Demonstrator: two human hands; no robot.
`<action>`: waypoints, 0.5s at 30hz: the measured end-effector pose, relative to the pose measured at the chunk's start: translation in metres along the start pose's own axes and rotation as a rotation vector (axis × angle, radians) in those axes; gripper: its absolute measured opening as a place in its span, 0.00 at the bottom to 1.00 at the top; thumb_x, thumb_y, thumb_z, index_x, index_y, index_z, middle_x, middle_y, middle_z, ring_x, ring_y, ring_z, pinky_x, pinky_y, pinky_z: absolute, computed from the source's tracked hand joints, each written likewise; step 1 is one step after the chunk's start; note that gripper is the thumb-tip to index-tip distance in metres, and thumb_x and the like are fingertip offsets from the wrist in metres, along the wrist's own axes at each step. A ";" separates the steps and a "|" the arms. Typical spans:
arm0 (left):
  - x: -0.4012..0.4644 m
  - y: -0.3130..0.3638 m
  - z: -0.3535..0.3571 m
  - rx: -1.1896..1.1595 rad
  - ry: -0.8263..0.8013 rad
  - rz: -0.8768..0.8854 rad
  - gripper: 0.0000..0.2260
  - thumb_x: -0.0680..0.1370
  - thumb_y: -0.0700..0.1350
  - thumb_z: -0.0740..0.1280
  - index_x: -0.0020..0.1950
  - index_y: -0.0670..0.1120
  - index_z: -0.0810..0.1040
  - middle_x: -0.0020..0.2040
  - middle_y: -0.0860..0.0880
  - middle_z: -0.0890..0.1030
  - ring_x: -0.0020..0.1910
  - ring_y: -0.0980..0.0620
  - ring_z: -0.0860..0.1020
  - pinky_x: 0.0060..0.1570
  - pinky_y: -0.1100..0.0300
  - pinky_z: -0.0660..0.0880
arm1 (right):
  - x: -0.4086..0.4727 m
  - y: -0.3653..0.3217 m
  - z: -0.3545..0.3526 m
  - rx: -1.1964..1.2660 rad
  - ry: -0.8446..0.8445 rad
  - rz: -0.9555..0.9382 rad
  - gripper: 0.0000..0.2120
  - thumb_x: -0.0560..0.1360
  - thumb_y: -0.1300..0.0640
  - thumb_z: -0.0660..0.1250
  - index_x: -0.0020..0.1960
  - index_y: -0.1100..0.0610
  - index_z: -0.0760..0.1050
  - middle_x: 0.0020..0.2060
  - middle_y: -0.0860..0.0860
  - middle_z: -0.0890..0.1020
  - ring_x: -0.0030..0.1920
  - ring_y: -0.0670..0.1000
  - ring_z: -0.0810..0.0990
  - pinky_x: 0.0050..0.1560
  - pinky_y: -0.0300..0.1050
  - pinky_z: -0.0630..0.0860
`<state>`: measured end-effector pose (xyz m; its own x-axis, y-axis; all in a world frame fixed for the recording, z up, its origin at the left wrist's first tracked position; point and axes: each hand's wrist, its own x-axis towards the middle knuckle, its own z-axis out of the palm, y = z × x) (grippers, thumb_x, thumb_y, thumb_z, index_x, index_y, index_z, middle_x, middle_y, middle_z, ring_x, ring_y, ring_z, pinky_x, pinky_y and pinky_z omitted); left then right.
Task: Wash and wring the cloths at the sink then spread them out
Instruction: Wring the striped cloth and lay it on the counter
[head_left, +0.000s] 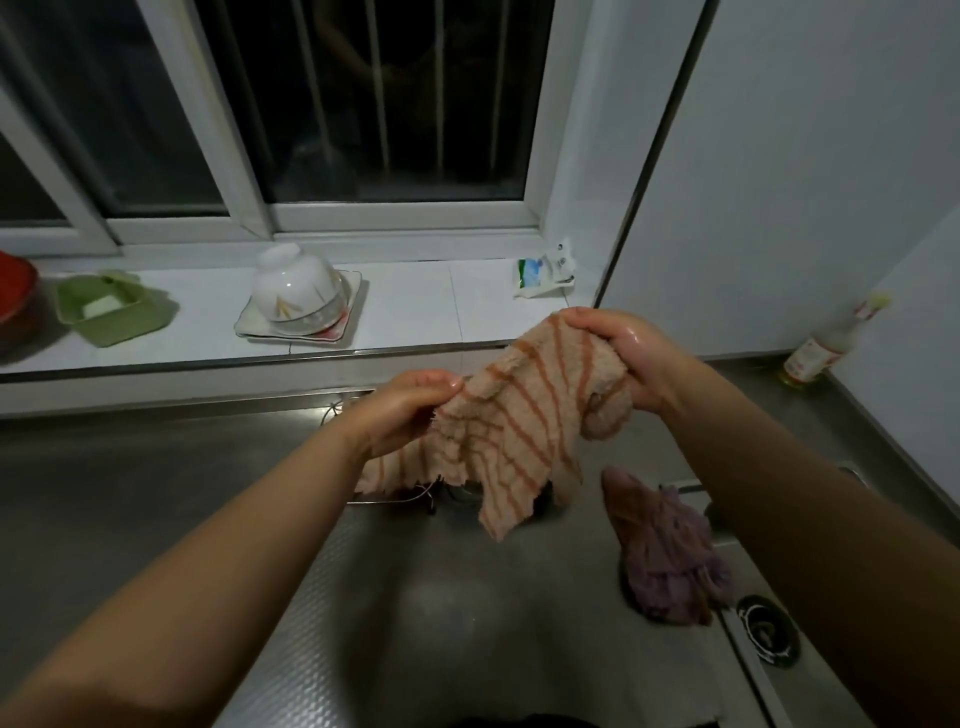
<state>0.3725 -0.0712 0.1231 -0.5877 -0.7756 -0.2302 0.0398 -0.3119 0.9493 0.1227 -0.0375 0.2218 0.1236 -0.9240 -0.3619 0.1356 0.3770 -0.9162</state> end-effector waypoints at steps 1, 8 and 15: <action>0.002 -0.001 -0.005 -0.047 0.034 0.018 0.08 0.79 0.44 0.64 0.42 0.46 0.80 0.37 0.48 0.78 0.39 0.52 0.76 0.41 0.59 0.74 | 0.004 0.000 0.001 -0.010 0.005 0.010 0.09 0.79 0.58 0.61 0.52 0.60 0.78 0.44 0.56 0.82 0.45 0.54 0.82 0.47 0.48 0.78; 0.014 0.030 -0.038 0.137 0.291 0.064 0.11 0.84 0.44 0.58 0.42 0.47 0.73 0.27 0.57 0.76 0.26 0.61 0.73 0.24 0.70 0.69 | 0.048 0.012 0.004 -0.256 -0.036 0.072 0.13 0.79 0.56 0.62 0.59 0.61 0.77 0.50 0.56 0.81 0.48 0.52 0.81 0.45 0.42 0.78; 0.036 0.044 -0.098 0.344 0.251 -0.033 0.11 0.83 0.45 0.59 0.41 0.48 0.72 0.31 0.55 0.74 0.29 0.59 0.71 0.31 0.64 0.67 | 0.111 0.032 0.019 -0.944 -0.048 -0.053 0.06 0.80 0.51 0.59 0.53 0.52 0.71 0.46 0.48 0.76 0.44 0.46 0.74 0.39 0.38 0.69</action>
<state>0.4320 -0.1670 0.1355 -0.3673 -0.8913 -0.2659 -0.2723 -0.1703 0.9470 0.1590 -0.1270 0.1553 0.1831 -0.9269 -0.3275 -0.7068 0.1074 -0.6992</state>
